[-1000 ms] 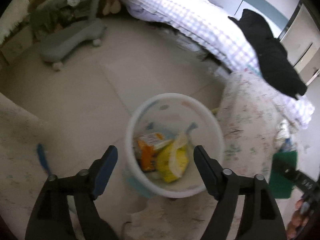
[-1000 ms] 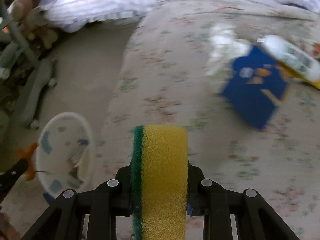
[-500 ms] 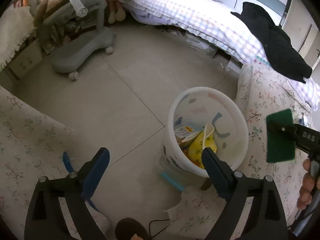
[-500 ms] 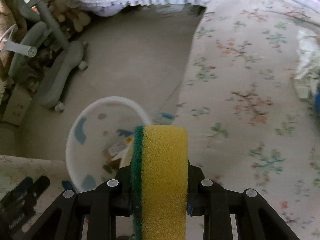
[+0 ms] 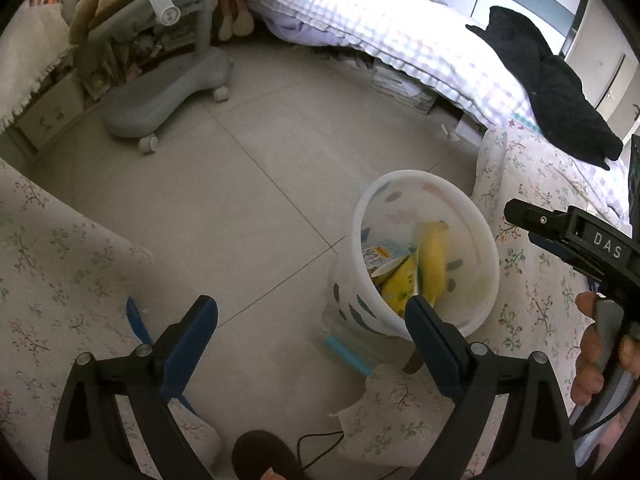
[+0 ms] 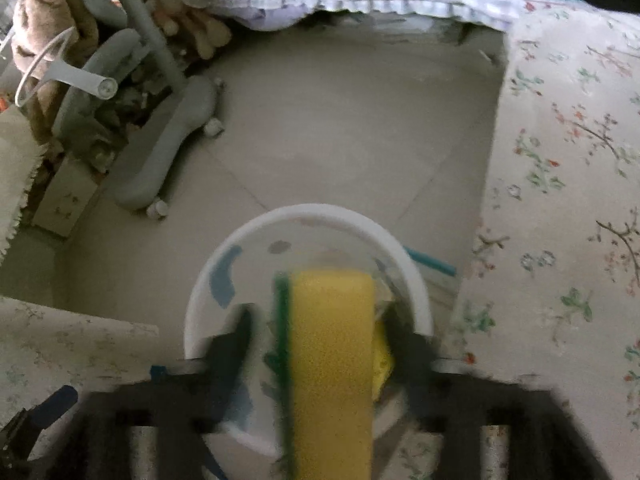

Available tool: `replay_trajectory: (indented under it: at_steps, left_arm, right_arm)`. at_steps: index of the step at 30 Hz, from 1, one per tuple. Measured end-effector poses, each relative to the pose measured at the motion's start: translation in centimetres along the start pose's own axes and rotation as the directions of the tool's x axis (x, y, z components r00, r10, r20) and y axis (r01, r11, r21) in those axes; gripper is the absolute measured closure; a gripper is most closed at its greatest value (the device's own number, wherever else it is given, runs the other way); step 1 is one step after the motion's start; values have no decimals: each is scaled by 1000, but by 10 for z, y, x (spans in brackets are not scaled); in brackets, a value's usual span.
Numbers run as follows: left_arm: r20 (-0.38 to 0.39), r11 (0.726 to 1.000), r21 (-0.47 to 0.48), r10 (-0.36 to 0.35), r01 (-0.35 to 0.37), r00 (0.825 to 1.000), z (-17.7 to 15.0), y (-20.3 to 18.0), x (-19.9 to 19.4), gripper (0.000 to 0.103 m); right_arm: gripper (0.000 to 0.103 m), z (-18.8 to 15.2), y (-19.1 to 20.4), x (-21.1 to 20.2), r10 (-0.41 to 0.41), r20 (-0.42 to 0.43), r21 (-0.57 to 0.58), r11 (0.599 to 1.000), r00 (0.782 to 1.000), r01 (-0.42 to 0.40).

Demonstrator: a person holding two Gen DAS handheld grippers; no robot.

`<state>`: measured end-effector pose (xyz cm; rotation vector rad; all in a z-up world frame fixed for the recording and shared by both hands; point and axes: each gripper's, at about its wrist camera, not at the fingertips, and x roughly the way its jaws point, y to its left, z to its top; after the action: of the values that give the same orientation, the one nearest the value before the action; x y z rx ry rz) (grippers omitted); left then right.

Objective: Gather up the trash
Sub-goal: 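Carry the sponge and orange peel to the wastebasket and open both tools, then grasp the white tissue with the right tool while the left tool grasps the blue box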

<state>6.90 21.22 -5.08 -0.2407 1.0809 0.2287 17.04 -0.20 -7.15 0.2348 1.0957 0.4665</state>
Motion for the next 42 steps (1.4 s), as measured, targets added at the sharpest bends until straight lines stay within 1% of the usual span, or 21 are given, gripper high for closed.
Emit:
replay_trajectory:
  at_steps: [2,5,8,10,13,16,19,25,28,36,39,42]
  left_arm:
    - [-6,1000,7,0,1,1000,0,-1,1,7]
    - [-19,1000,12,-4,4,1000,-1,-5,2,7]
    - [-28,1000,7,-26,26,999,-1,-12,2,7]
    - [-28,999,17,-34,35,999,-1,-19,0,7]
    - [-29,998,41,-37,38,999,-1,-33,-1,7]
    - [-51,997,51,-50,53,997,-2,-50,1,7]
    - [-71,995,56,-80,84,994,-1,-66,1,7]
    - [-74,985,94,-141,148,987,0,-114,-3,7]
    - [-81,976,131,-165,175,983,0,-145,-2,7]
    - [-97,945,243,-200,218,975,-9,-221,2,7]
    - [-93,929,280,-223,240,970,-12,-251,5,7]
    - [-73,910,319,-254,264,964,-15,-282,11,7]
  right_arm:
    - [29,0,3,-3,-8,24,-10,1000,1000,8]
    - [29,-1,4,-6,-24,24,-20,1000,999,24]
    - [29,-3,-2,-12,-33,13,-4,999,999,33]
    - [28,-5,-9,-19,-45,8,10,999,999,45]
    - [28,-7,-23,-35,-91,-8,37,995,996,92]
    - [28,-9,-38,-52,-119,-14,55,991,993,119]
    - [28,-10,-58,-76,-149,-6,71,986,989,149]
    - [25,-14,-109,-129,-234,29,106,968,972,229]
    - [25,-16,-138,-150,-271,36,136,955,962,264]
    - [25,-29,-230,-201,-389,26,261,892,921,369]
    - [25,-37,-262,-216,-415,14,309,867,910,391]
    - [25,-43,-290,-226,-434,6,351,845,901,404]
